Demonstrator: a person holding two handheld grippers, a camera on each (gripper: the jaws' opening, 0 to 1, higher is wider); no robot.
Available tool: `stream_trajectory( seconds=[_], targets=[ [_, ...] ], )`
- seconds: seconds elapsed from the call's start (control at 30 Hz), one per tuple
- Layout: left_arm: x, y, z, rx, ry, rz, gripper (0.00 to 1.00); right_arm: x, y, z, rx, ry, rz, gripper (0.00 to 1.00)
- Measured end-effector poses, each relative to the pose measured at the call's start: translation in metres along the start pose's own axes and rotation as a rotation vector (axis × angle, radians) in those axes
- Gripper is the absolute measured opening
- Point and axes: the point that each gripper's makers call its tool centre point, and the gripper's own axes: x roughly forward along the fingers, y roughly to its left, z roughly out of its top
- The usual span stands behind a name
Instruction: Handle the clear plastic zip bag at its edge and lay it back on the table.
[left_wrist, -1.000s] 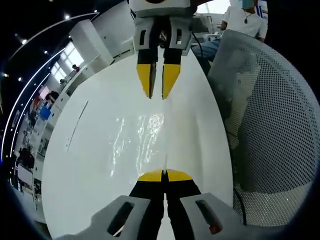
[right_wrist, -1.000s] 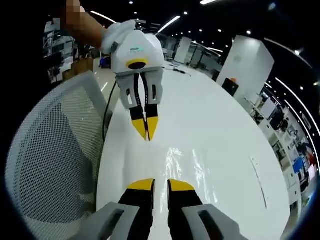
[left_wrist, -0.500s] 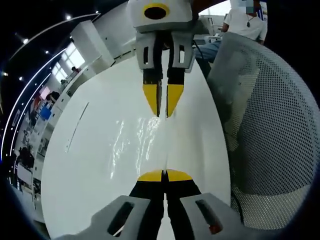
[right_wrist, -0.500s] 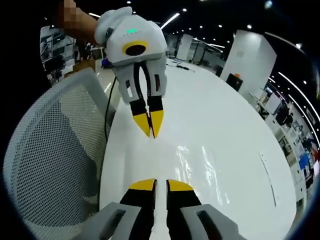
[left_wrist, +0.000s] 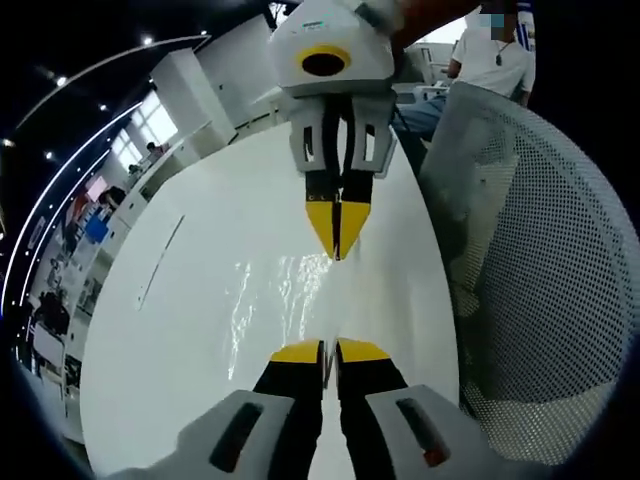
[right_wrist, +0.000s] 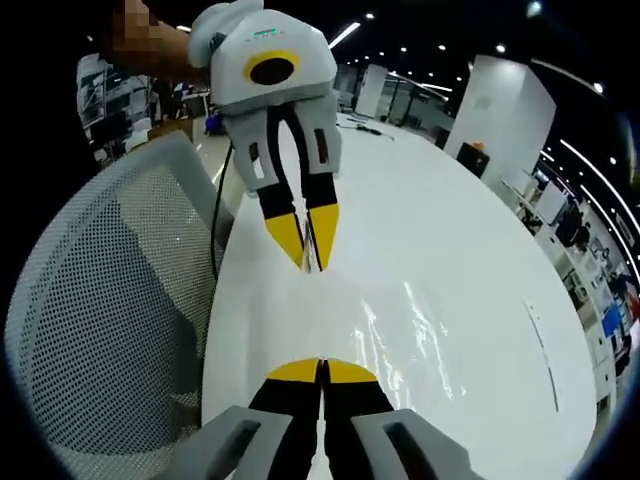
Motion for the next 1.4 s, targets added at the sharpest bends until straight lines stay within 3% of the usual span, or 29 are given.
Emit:
stream_trajectory(
  seconds=[0.2,0.43,0.77,1.07,1.4],
  targets=[
    [-0.005,0.005,0.013,0.001,-0.041,0.009,0.07,0.0,0.0,0.004,0.013,-0.003,0.0,0.0],
    [-0.007,0.006,0.026,0.068,-0.055,0.003,0.13,-0.002,-0.005,0.006,0.038,-0.007,-0.01,0.0],
    [-0.007,0.0,0.043,0.107,-0.081,-0.023,0.14,-0.006,-0.012,0.006,0.083,-0.004,-0.036,0.0],
    [-0.009,-0.012,0.045,0.13,-0.073,-0.085,0.16,-0.007,-0.017,0.006,0.068,0.004,-0.055,0.0],
    [-0.002,-0.01,0.038,0.182,-0.03,-0.059,0.15,-0.006,-0.014,0.013,0.075,-0.001,-0.042,0.0]
  ],
)
